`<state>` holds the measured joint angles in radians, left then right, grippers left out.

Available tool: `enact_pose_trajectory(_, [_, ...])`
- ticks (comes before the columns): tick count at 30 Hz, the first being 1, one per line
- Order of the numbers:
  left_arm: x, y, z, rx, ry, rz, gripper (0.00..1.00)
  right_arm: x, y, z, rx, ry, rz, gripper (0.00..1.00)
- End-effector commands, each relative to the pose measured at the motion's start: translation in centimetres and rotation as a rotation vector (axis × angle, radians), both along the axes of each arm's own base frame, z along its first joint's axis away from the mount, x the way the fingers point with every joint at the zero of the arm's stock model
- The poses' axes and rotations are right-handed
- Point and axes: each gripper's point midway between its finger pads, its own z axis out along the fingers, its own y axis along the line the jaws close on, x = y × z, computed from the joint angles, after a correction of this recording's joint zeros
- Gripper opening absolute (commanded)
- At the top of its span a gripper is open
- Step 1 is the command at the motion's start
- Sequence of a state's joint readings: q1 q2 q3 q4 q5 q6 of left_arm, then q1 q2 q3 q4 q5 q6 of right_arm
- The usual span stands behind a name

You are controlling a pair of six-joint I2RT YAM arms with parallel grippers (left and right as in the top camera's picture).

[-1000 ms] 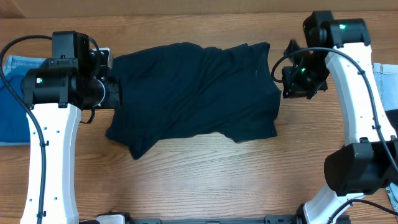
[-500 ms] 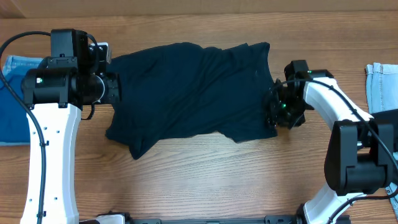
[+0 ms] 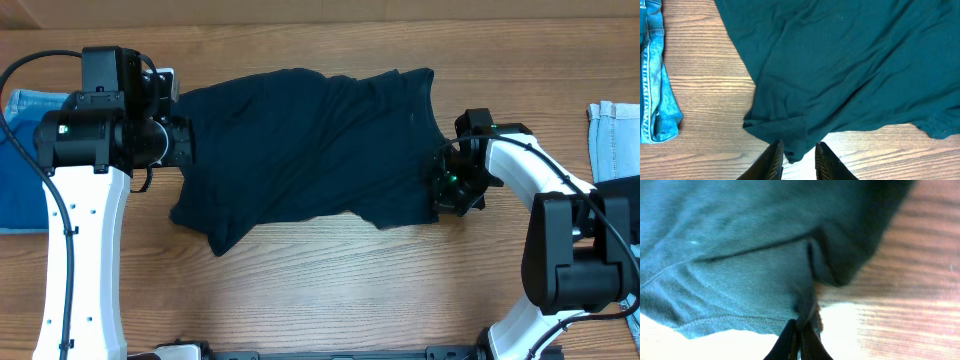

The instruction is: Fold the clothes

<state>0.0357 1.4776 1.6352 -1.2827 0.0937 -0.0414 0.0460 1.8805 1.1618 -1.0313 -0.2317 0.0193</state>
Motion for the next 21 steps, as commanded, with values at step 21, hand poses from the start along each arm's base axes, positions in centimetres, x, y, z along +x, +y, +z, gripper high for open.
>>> enact_pose_trajectory(21, [0.4, 0.8, 0.4, 0.029, -0.021, 0.010, 0.33, -5.6, -11.7, 2.4, -0.628, 0.221, -0.672, 0.04])
